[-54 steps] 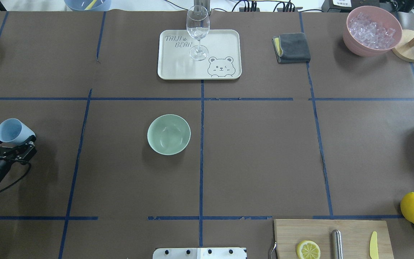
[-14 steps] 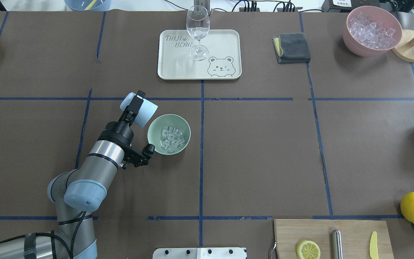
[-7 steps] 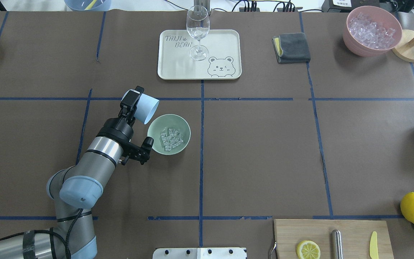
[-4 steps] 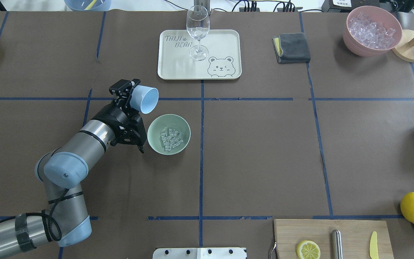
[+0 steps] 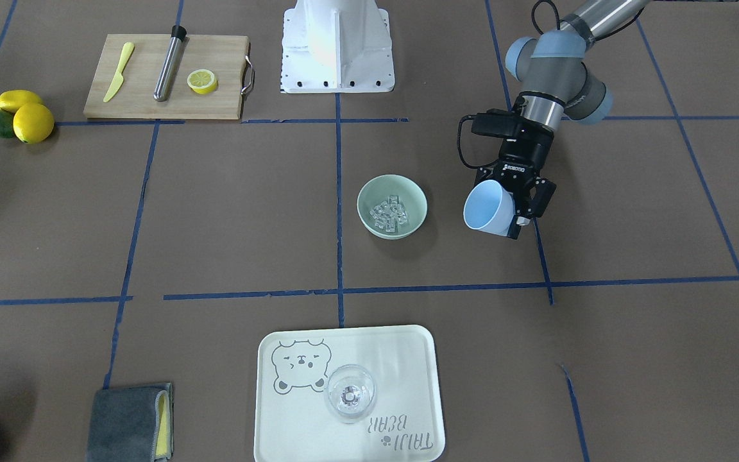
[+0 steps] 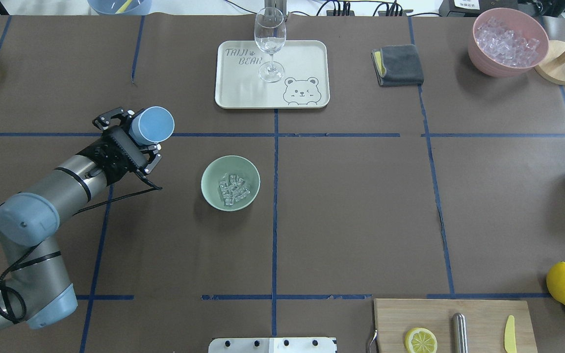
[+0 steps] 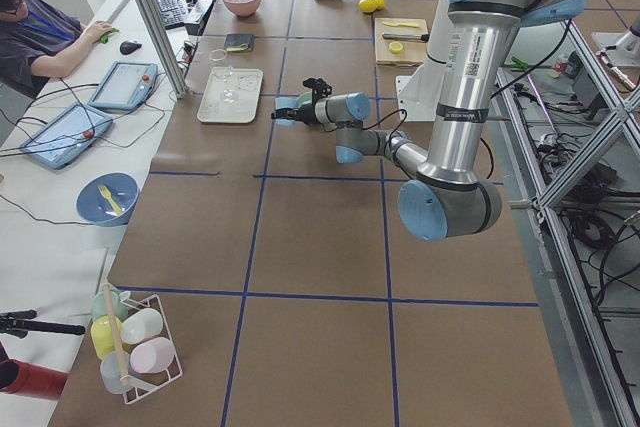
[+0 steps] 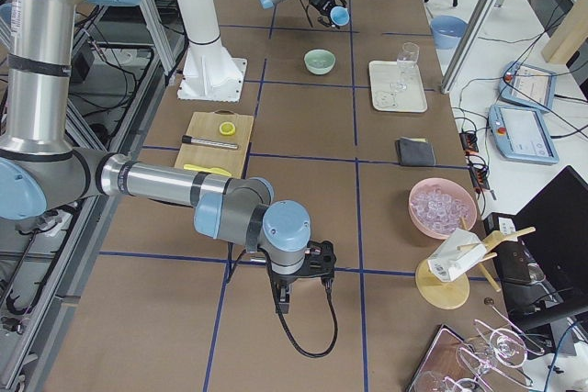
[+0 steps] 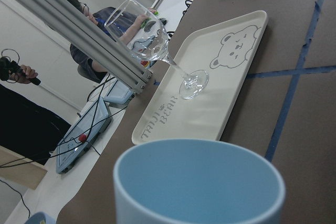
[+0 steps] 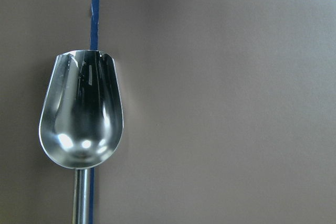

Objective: Pour ice into bowl

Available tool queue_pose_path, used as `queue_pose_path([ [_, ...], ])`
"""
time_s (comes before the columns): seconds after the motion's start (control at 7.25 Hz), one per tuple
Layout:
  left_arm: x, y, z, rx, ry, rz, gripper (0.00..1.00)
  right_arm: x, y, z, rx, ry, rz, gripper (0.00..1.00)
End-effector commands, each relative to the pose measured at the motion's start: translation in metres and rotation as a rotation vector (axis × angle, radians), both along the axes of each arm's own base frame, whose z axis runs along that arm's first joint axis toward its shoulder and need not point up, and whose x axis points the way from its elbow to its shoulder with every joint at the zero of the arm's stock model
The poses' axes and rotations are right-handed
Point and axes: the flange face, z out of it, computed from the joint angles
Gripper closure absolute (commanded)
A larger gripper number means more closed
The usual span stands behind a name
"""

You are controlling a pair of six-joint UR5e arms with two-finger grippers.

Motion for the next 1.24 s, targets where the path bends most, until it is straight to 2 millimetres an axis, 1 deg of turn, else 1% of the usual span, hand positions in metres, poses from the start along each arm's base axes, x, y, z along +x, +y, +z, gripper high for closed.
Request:
queue_pose_path([
  [0.0, -0.029, 0.007, 0.031, -0.158, 0.212, -0.047, 1.00, 0.000, 0.000, 0.000, 0.000, -0.001, 0.001, 0.00],
  [0.14, -0.045, 0.014, 0.057, -0.312, 0.445, -0.080, 1.00, 0.001, -0.001, -0.001, 0.003, 0.001, 0.001, 0.00],
  [0.28, -0.067, 0.027, 0.079, -0.366, 0.548, -0.089, 1.00, 0.001, -0.002, -0.002, 0.006, 0.002, 0.001, 0.00],
  [0.41, -0.098, 0.045, 0.115, -0.409, 0.651, -0.087, 1.00, 0.000, -0.001, -0.002, 0.005, 0.000, 0.001, 0.00],
  [0.55, -0.112, 0.053, 0.152, -0.469, 0.720, -0.106, 1.00, 0.000, 0.000, 0.000, 0.001, 0.001, 0.002, 0.00],
  [0.69, -0.133, 0.060, 0.180, -0.475, 0.733, -0.165, 1.00, 0.001, -0.001, -0.001, 0.002, 0.001, 0.002, 0.00],
  [0.83, -0.143, 0.054, 0.189, -0.414, 0.741, -0.301, 1.00, 0.001, -0.002, -0.002, 0.004, 0.002, 0.003, 0.00],
  [0.97, -0.146, 0.054, 0.197, -0.391, 0.736, -0.361, 1.00, 0.001, -0.003, -0.003, 0.006, 0.002, 0.004, 0.00],
  [1.1, -0.144, 0.052, 0.216, -0.394, 0.726, -0.406, 1.00, 0.001, -0.003, -0.003, 0.007, 0.002, 0.003, 0.00],
])
